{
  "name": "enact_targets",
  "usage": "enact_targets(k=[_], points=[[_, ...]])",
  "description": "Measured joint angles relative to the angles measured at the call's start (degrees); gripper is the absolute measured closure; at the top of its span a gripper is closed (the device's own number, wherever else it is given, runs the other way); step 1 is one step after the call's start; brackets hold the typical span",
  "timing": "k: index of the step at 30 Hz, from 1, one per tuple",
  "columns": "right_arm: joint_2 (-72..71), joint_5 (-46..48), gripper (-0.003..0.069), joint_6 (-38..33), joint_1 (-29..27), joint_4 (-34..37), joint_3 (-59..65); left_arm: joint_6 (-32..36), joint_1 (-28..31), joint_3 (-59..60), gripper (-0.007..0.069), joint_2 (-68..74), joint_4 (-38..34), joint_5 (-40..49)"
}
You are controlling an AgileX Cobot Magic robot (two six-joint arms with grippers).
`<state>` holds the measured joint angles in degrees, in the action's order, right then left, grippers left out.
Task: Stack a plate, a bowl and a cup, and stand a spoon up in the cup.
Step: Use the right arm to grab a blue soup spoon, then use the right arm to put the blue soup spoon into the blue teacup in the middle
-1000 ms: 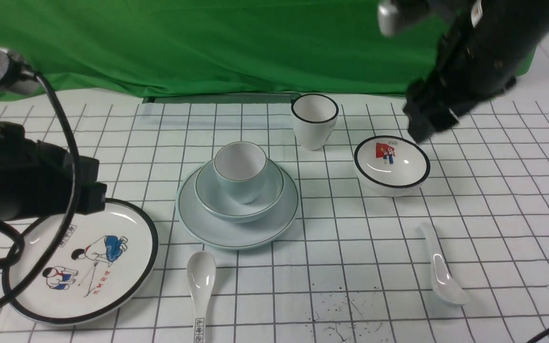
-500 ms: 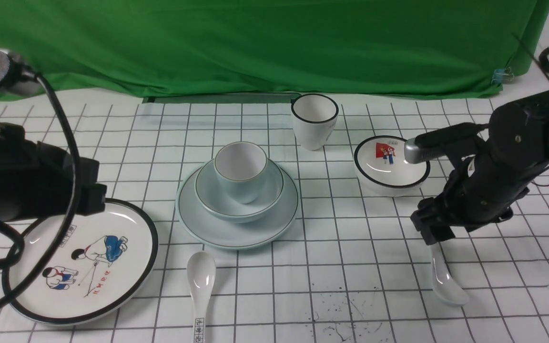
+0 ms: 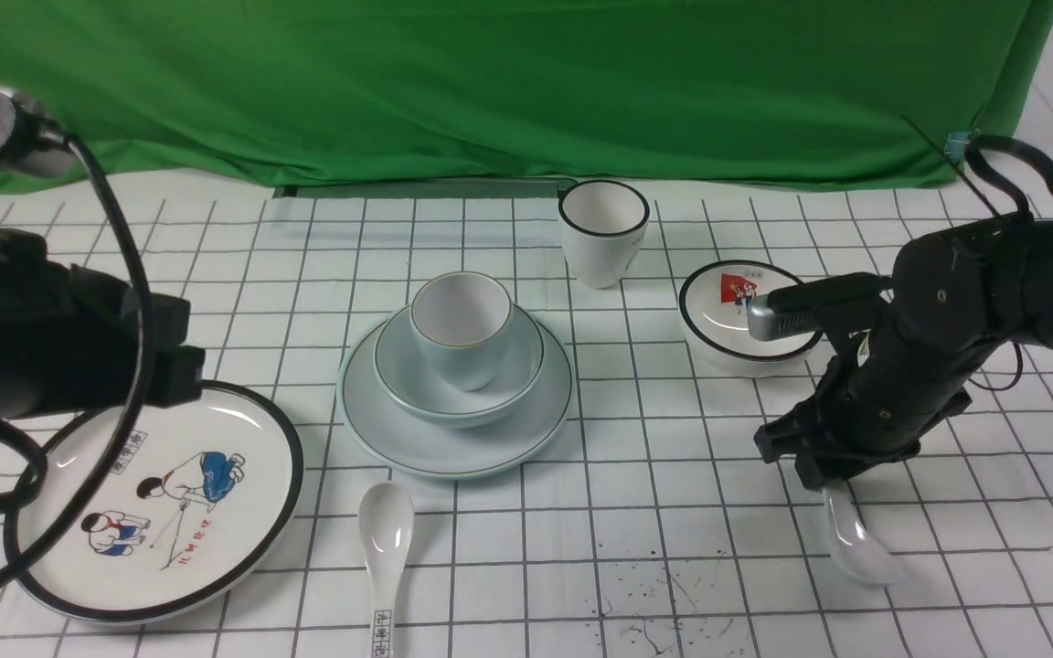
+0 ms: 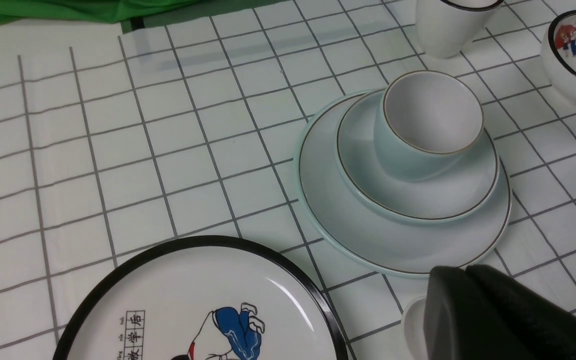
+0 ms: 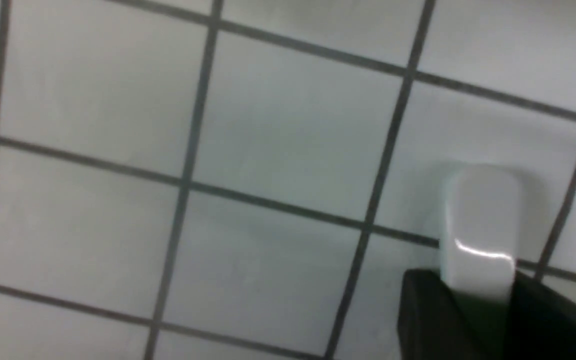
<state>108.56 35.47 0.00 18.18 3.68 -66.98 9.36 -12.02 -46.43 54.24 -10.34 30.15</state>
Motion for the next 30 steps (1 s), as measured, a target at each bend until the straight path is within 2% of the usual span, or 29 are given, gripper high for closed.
enact_targets(k=[9, 14, 21, 22, 30], points=[[-6.5, 1.5, 0.0490, -2.6, 0.5, -0.6, -0.9, 0.0, 0.0, 0.0, 0.0661, 0.0, 0.0, 0.0], [-12.1, -2.5, 0.0490, -4.7, 4.5, -0.8, -7.7, 0.0, 0.0, 0.0, 0.0661, 0.0, 0.0, 0.0], [-10.1, -19.6, 0.0490, -8.6, 15.1, -0.8, -16.7, 0.0, 0.0, 0.0, 0.0661, 0.0, 0.0, 0.0], [-10.1, -20.2, 0.0490, -8.6, 15.4, -0.8, -16.8, 0.0, 0.0, 0.0, 0.0661, 0.0, 0.0, 0.0], [-2.1, -44.2, 0.0490, -8.6, 20.4, -0.8, -17.5, 0.0, 0.0, 0.0, 0.0661, 0.0, 2.5, 0.0]])
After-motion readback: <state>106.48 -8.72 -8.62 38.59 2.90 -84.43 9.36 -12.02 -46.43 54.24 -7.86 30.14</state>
